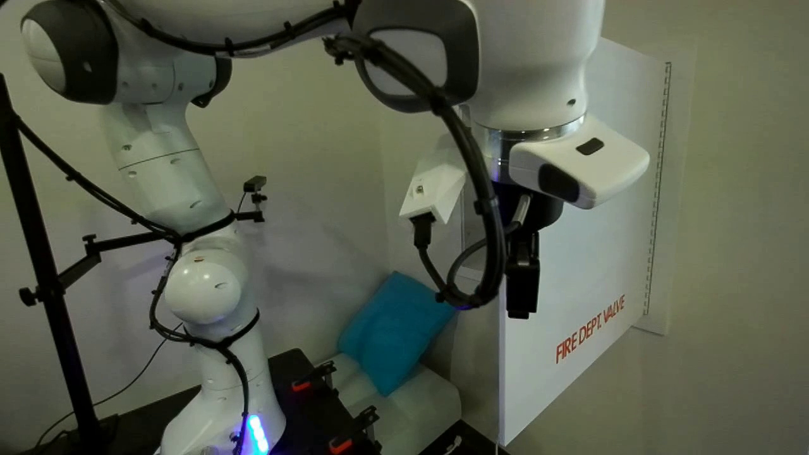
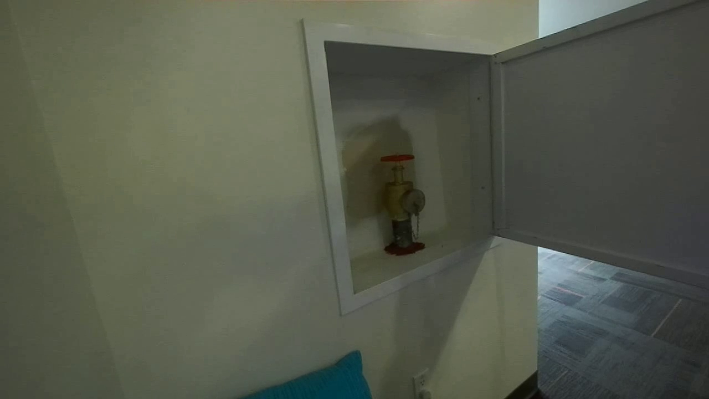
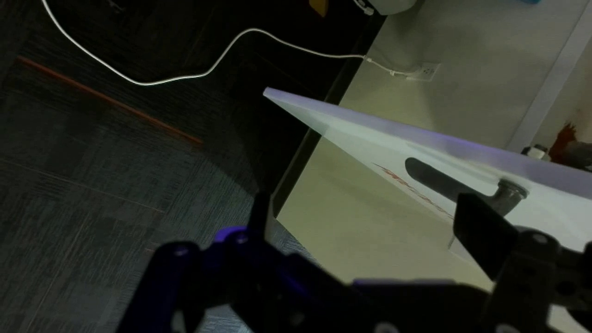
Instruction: Close the door
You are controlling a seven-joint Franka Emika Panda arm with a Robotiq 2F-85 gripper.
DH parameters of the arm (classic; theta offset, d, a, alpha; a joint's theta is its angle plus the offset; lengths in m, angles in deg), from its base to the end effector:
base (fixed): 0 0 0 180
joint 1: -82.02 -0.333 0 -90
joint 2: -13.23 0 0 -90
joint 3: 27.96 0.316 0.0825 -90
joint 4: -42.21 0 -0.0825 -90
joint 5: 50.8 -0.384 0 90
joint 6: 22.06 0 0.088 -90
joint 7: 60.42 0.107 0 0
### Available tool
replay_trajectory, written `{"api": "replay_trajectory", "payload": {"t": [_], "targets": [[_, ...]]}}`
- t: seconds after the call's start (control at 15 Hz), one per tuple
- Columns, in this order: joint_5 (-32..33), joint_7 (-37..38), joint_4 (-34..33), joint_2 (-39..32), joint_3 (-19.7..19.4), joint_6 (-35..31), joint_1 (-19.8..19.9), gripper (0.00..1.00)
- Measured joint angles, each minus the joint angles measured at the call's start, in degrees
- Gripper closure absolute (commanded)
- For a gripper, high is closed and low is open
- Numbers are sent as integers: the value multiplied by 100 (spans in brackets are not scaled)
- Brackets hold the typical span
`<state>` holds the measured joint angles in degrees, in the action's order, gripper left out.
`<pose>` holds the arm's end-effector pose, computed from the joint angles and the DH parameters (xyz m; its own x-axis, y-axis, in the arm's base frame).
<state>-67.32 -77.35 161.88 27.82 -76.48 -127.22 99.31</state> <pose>0.2036 -0.4532 0.4960 0.6021 -0.7979 0.0288 -0.7029 -0.5468 -0.4549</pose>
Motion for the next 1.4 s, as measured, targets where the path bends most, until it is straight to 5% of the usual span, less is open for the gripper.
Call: {"api": "replay_trajectory", "payload": {"t": [0.07,0.2,0.8,1.4], "targets": [[-71,0,0,-6,1,0,-3,26],[-417,-6,-33,-65,-8,0,-7,30],[-2551,-743,-756,-922,-454,1091,9,99],[-3797,-1221,-1311,-2186,-172,3305,643,100]]}}
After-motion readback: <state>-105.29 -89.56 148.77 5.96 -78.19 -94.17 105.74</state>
